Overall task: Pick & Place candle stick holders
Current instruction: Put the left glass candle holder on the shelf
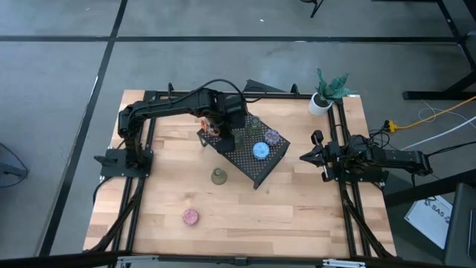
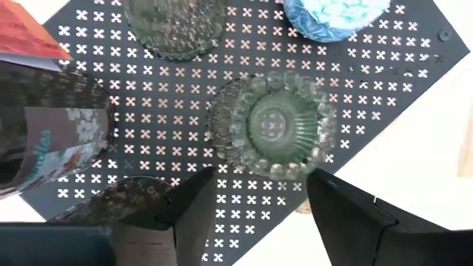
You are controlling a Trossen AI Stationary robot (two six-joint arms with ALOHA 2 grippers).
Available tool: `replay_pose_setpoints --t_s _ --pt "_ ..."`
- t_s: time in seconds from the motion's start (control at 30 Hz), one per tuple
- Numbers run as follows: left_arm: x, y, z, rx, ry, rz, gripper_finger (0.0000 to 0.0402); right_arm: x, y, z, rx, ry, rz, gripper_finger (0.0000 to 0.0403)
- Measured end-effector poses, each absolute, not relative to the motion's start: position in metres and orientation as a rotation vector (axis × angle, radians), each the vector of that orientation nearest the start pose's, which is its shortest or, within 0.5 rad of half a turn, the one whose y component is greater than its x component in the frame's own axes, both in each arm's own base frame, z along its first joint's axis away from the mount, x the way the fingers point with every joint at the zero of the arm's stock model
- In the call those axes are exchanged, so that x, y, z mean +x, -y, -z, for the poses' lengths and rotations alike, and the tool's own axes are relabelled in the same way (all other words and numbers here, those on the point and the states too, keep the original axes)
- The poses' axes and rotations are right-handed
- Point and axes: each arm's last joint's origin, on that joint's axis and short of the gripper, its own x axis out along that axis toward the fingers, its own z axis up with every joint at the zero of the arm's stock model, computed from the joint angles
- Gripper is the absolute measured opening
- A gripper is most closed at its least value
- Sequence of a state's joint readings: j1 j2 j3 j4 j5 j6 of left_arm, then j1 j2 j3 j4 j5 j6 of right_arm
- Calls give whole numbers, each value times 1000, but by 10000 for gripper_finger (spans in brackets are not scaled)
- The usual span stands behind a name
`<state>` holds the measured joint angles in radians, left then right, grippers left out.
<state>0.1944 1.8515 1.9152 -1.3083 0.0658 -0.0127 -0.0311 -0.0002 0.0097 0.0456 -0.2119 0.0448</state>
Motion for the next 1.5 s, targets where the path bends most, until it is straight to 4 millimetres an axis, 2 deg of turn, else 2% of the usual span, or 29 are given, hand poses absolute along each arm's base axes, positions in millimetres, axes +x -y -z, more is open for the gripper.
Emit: replay_pose_setpoints --t_s 0.37,0.53,1.17,1.33,1.5 --pt "358 -69 -342 -157 -1233 -143 266 96 -3 -171 38 51 -182 16" --pt "358 -68 -342 -171 -1229 -121 274 96 -3 -171 38 51 -182 16" --pt "350 -60 -343 -234 -1297 -110 266 96 -3 -171 38 51 -182 16" --pt "352 -48 -343 -219 -1304 -86 243 96 -3 -171 38 51 -182 16" --pt "353 -38 -343 -140 -1307 -29 202 96 -3 -171 38 51 -182 16"
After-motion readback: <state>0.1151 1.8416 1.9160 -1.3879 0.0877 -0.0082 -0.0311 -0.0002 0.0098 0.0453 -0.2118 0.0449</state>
